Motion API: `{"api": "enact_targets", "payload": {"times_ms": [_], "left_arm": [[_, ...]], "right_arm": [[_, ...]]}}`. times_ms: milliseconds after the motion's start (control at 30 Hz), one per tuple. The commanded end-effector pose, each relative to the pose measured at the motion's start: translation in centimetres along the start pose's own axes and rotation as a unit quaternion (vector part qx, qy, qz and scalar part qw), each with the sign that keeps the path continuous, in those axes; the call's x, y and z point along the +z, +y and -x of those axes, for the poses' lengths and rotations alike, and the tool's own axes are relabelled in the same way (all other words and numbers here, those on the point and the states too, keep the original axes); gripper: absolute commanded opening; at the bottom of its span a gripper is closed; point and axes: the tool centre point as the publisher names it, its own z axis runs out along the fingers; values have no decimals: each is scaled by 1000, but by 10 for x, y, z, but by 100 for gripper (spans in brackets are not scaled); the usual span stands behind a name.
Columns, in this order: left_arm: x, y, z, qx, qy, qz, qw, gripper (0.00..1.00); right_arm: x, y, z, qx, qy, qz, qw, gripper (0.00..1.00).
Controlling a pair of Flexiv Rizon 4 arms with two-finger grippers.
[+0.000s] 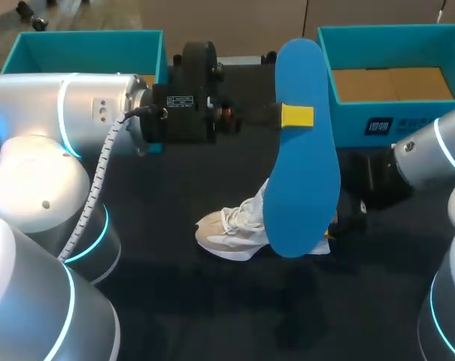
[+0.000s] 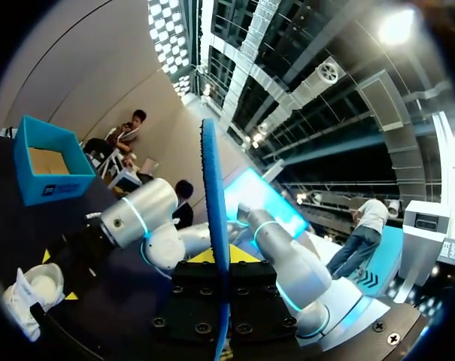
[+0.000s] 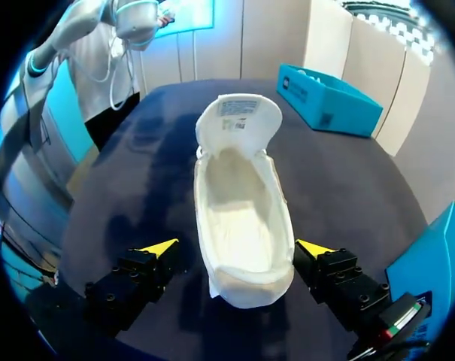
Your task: Take the shoe out of the shoebox, open the shoe tongue, remove and reinsert the insole, then place the shoe into the shoebox
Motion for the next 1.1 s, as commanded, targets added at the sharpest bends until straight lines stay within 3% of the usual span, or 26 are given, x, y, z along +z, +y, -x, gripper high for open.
{"api": "enact_targets", "payload": {"times_ms": [33, 567, 1100], "left_arm": [[1, 2, 0, 0, -1, -1, 1000, 0], [1, 2, 0, 0, -1, -1, 1000, 0], [1, 2, 0, 0, -1, -1, 1000, 0]], "right_arm": [[-10, 10, 0, 10, -5, -105, 994, 100], [-16, 31, -4, 21, -11, -207, 978, 100], [-17, 47, -7, 55, -9, -247, 968, 100]]}}
